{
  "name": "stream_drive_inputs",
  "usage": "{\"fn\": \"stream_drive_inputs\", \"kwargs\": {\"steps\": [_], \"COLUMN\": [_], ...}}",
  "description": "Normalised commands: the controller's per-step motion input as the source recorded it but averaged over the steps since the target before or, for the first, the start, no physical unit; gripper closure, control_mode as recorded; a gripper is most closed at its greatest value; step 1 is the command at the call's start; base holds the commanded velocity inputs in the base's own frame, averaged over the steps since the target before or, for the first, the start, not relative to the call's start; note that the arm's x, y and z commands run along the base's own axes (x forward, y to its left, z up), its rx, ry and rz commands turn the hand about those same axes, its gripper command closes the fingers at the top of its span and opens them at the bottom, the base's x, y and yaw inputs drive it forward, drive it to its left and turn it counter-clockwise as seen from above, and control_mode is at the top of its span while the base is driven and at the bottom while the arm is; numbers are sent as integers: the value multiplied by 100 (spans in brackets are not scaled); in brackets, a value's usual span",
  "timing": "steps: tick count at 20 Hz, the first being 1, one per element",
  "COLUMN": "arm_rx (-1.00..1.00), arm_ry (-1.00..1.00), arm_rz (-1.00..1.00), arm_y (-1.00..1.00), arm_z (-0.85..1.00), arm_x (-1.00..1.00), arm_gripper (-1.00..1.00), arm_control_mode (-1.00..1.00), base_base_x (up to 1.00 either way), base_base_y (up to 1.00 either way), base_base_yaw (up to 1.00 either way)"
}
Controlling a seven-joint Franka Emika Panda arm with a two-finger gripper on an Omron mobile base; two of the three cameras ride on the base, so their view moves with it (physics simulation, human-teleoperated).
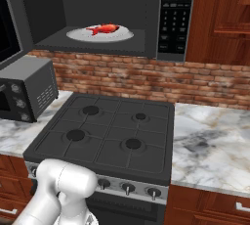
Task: Transport the fish from the fridge to the microwave and turn on the microwave.
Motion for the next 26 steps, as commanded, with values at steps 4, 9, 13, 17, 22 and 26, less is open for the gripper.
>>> {"fn": "stream_drive_inputs", "kwargs": {"steps": [4,9,13,17,22,26], "arm_rx": [0,0,-1,-1,-2,-2], "arm_ry": [0,0,0,0,0,0], "arm_rz": [-5,-5,-5,-5,-5,-6], "arm_y": [18,21,25,26,27,27], "arm_z": [-2,-4,-6,-9,-16,-23], "arm_x": [0,0,0,0,0,0], "arm_gripper": [100,100,100,100,100,100], "arm_control_mode": [-100,-100,-100,-100,-100,-100], "base_base_x": [0,0,0,0,0,0], "base_base_y": [0,0,0,0,0,0], "base_base_yaw": [0,0,0,0,0,0]}}
